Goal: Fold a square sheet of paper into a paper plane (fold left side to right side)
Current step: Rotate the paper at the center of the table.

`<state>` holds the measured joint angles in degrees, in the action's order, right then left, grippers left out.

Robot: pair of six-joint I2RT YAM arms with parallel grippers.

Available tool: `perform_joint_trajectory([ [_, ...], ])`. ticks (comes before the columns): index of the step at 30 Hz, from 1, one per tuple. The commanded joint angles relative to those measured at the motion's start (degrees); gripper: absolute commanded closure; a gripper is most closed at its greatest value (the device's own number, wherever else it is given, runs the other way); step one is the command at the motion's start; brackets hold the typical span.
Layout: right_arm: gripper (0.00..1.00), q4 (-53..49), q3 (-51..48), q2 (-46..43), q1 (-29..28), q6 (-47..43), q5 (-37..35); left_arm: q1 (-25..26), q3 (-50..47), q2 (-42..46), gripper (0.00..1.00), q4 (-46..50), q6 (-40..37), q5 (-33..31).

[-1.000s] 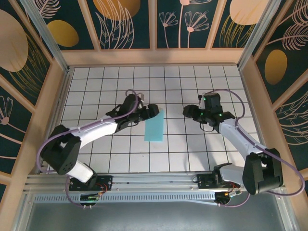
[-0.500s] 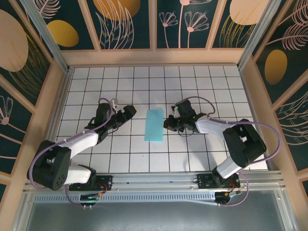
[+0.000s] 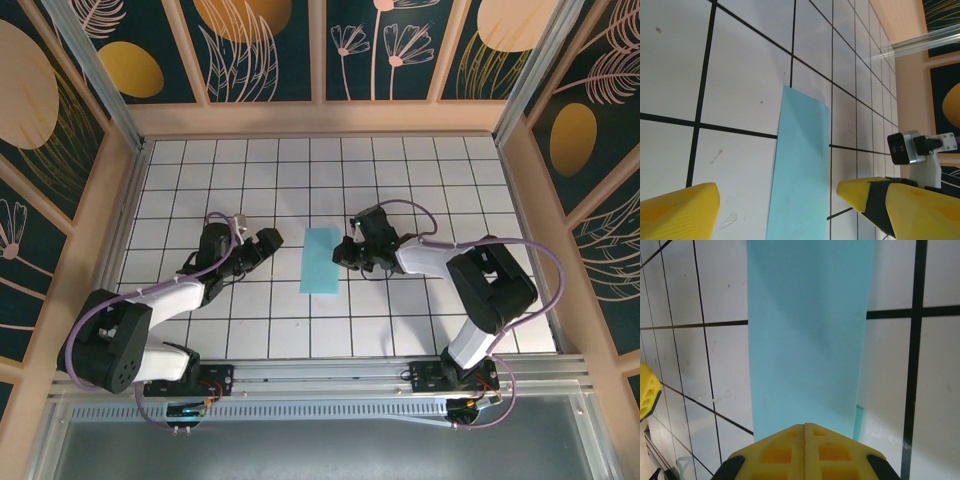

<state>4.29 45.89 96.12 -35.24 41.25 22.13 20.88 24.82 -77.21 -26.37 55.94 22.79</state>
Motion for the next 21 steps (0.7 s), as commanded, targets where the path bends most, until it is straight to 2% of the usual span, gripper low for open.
perform_joint_trajectory([
  [1,1.0,1.0,1.4,1.8,0.3,-0.3,-0.9,-0.3,-0.3,-1.3,0.15,-0.8,-1.4,2.0],
  [7,1.0,1.5,0.3,3.9,0.6,-0.9,-1.3,-0.3,-0.1,-1.9,0.15,-1.1,-1.4,3.0],
  [10,1.0,1.5,0.2,5.4,0.8,-2.1,-0.7,-0.3,0.6,-2.5,0.19,0.0,-2.4,3.9],
  [21,1.0,-6.3,4.8,10.4,1.3,-15.9,-0.9,0.6,0.9,-4.7,0.47,2.3,-3.2,7.6],
])
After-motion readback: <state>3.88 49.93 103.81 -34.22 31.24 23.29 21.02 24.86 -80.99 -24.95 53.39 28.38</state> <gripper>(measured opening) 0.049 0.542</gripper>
